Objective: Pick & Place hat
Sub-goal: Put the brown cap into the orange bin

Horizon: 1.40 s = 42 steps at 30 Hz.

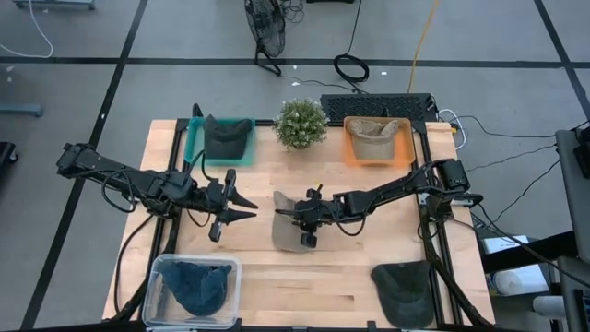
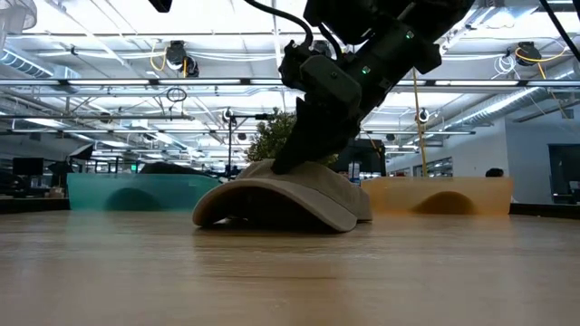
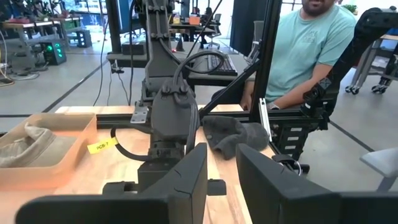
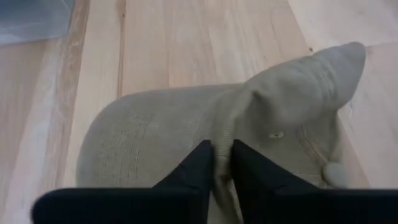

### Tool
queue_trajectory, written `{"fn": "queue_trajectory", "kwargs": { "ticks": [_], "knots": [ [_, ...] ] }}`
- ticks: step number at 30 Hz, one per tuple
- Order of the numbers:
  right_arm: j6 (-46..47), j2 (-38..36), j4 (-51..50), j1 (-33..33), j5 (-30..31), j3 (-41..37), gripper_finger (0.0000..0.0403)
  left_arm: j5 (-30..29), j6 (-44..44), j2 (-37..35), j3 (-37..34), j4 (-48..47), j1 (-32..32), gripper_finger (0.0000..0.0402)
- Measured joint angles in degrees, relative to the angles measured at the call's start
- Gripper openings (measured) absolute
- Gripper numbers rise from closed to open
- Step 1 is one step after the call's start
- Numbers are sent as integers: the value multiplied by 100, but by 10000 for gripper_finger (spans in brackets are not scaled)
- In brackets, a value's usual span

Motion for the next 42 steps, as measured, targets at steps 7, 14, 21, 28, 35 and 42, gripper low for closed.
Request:
{"fn": "queue_trajectory", "kwargs": {
  "ticks": [7, 14, 21, 28, 35, 42],
  "knots": [
    [-11, 0, -46, 0, 0, 0, 10, 0, 0, 0, 2, -66, 0, 95],
    [-109, 0, -44, 0, 0, 0, 7, 0, 2, 0, 2, -71, 0, 95],
    [-109, 0, -44, 0, 0, -2, 30, 0, 4, 0, 2, -137, 0, 95],
    [-337, 0, -49, 0, 0, -2, 41, 0, 31, 0, 2, -207, 1, 95],
    [-790, 0, -46, 1, -2, -2, 8, 0, 72, 0, 2, -217, 2, 95],
    [-974, -14, -47, 2, 3, -3, 3, 0, 76, 1, 2, -217, 1, 95]
  ]
}}
